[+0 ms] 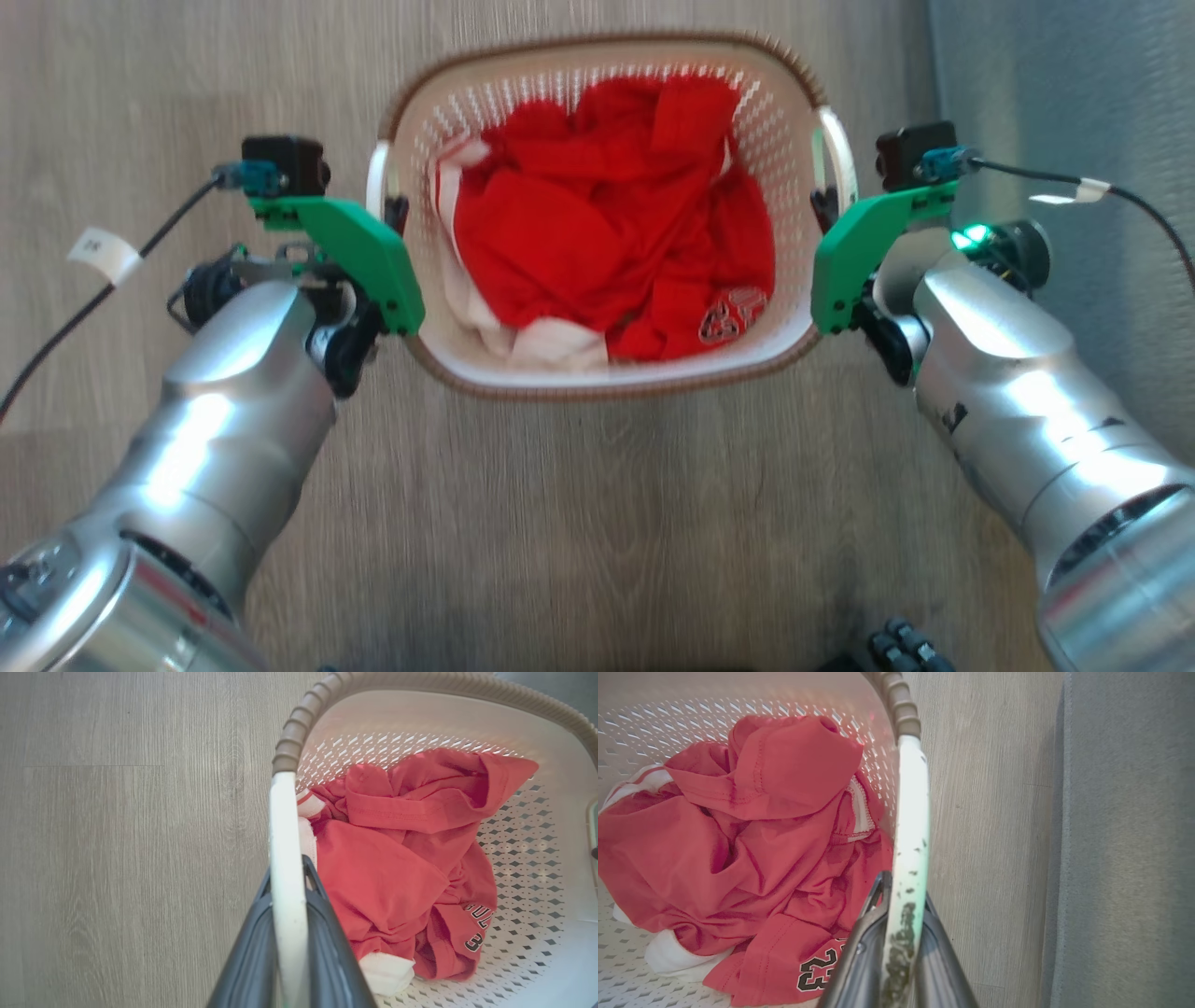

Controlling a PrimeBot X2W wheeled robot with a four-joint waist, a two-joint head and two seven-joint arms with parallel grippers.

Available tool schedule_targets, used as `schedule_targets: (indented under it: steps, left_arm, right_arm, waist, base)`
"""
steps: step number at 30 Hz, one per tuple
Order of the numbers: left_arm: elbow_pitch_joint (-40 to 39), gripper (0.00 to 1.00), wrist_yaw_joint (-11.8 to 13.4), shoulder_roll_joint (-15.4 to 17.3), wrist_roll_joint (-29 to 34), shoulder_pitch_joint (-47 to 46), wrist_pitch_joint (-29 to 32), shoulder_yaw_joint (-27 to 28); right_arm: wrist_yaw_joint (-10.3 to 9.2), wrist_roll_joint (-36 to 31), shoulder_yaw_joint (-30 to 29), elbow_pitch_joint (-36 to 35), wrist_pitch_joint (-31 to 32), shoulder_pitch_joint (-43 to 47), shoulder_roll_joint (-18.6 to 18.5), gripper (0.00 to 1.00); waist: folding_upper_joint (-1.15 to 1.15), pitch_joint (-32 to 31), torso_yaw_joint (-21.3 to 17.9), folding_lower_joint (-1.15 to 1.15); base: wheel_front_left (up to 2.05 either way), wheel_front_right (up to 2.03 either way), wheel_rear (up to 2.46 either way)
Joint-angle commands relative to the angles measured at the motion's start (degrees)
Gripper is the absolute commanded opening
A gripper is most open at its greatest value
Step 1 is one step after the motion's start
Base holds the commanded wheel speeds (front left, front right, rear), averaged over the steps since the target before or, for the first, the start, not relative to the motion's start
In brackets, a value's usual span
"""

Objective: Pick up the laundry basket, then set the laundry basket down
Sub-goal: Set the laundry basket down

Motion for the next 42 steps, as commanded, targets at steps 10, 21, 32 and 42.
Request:
schedule_targets:
  steps: [10, 21, 32, 42]
  left_arm:
    - [0.58, 0.0, 0.13, 1.13, 2.15, -6.25, -6.56, -0.61]
    - [-0.49, 0.0, 0.43, 0.86, 5.15, -9.08, -8.99, 1.43]
    - [-5.44, 0.0, 1.77, 1.1, 14.13, -6.51, -9.02, 10.16]
    - [-4.07, 0.0, 0.85, -0.86, 19.13, -4.25, -9.02, 14.58]
  right_arm:
    - [-0.16, -2.61, -1.29, 0.11, -6.21, -2.06, -2.95, 0.0]
    - [-0.16, -8.29, -7.11, -0.31, -7.58, -4.47, -4.08, 0.0]
    - [-0.16, -17.44, -17.15, -2.32, -7.6, -2.06, -4.36, 0.0]
    - [-0.16, -22.86, -22.27, -0.39, -7.6, 0.35, -2.75, 0.0]
  waist:
    - [0.0, 10.44, 1.31, -0.02]
    - [0.0, 16.74, 2.05, -0.02]
    - [0.0, 19.38, 2.21, -0.02]
    - [0.0, 20.6, 2.66, -0.02]
  base:
    - [0.0, 0.0, 0.0]
    - [0.0, 0.0, 0.0]
    - [0.0, 0.0, 0.0]
    - [0.0, 0.0, 0.0]
